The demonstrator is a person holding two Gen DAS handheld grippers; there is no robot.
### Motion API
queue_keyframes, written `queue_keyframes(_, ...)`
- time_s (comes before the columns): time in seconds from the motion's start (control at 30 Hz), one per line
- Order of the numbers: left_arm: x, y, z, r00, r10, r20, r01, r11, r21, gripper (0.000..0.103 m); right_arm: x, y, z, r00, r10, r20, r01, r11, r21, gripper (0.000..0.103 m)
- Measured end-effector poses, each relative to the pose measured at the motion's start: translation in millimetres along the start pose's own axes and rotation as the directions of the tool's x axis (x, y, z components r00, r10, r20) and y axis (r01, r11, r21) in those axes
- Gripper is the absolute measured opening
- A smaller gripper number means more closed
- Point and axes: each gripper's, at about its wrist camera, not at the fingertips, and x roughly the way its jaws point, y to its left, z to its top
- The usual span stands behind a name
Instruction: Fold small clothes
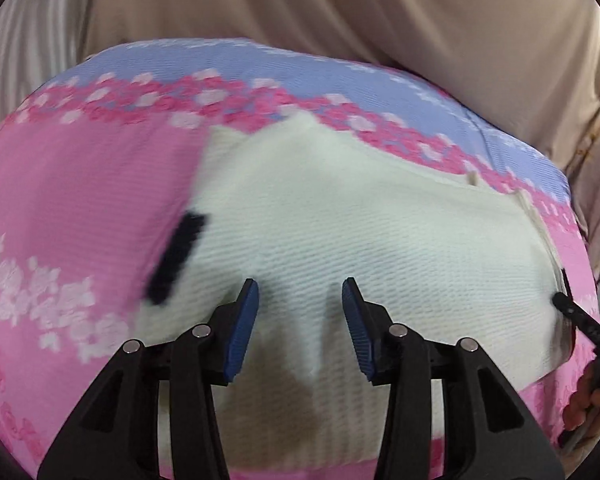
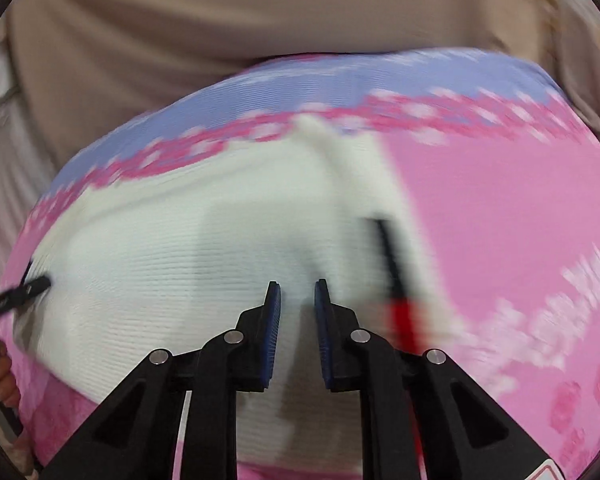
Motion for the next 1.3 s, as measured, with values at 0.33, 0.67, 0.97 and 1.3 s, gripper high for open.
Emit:
queue_keyframes(0.33, 5.7, -21.4, -8.3, 0.997, 0.081, 0.006, -0.081, 0.995, 0.058, 0.054, 5.8, 125.7, 15.7, 0.986, 0.163, -0.026, -0.164, 0.964, -0.211, 0.018)
queue_keyframes(0.67, 6.3, -24.5, -10.7, 0.995, 0.099, 0.018, -0.1, 0.993, 0.067, 0.056, 48.3, 195.9, 19.1, 0.993, 0.106, -0.059, -0.12, 0.932, -0.342, 0.025)
queue_keyframes(0.97, 6.4, -25.3, -11.1, 0.995, 0.099, 0.023, -0.101, 0.992, 0.072, 0.058, 74.3, 209.0, 13.5, 0.997, 0.054, -0.063, -0.075, 0.908, -0.411, 0.033)
queue_keyframes(1.3, -37.5, 29.7, 10.7, 0.994, 0.04, 0.105, -0.024, 0.988, -0.154, 0.075, 66.6, 213.1, 25.4, 0.993, 0.094, -0.069, -0.114, 0.921, -0.374, 0.035)
